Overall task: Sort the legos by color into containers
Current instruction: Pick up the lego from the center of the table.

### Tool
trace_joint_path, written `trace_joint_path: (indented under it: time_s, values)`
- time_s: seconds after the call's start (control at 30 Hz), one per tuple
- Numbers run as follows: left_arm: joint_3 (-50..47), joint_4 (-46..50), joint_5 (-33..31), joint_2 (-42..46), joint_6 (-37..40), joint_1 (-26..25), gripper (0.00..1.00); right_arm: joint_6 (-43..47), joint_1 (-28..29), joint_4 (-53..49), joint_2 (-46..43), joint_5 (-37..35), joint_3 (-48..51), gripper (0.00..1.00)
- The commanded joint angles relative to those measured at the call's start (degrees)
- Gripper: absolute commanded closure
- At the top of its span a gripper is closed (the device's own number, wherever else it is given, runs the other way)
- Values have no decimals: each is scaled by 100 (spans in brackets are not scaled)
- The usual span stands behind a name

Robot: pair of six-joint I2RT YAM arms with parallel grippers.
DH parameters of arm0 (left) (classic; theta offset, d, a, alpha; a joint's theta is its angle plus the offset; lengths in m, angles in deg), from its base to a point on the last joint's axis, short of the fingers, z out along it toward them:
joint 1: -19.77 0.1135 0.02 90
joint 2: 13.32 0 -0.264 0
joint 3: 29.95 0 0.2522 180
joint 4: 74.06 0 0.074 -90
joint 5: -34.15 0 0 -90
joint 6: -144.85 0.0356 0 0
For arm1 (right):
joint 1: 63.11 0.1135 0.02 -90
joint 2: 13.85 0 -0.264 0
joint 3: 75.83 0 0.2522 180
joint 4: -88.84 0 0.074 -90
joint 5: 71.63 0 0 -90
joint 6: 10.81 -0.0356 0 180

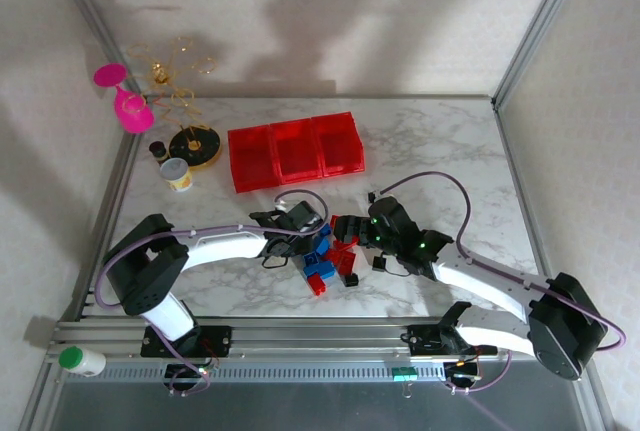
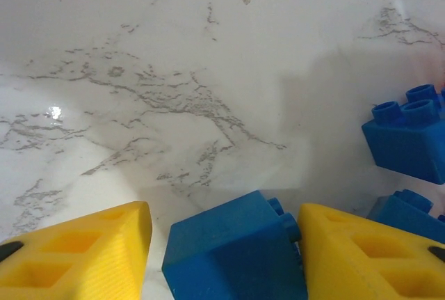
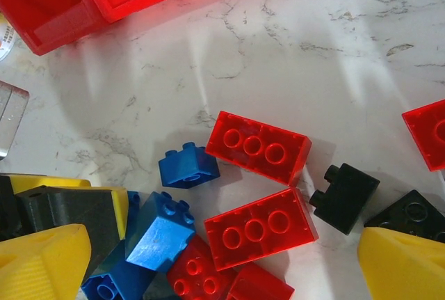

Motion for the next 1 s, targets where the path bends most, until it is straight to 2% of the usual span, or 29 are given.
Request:
trace_joint_path:
  time_s: [0.0,0.33,0.6,0.8,0.97]
  values:
    - [-48,35,-5,-44,-126,-73,47,-48,35,80,53,-79,-66,1]
    - [5,68,-145,50,-170,-82,56,-46,38,53,-34,-86,-74,1]
    - [253,360,-495,442,-72,17,57,96,40,129,-47,30,-198,1]
    - [744,593,-924,737,369,594,56,214,34,445,169,178,-517,1]
    - [1363,515,-1272,579,871,1326,57,169,39,792,459,165,-851,1]
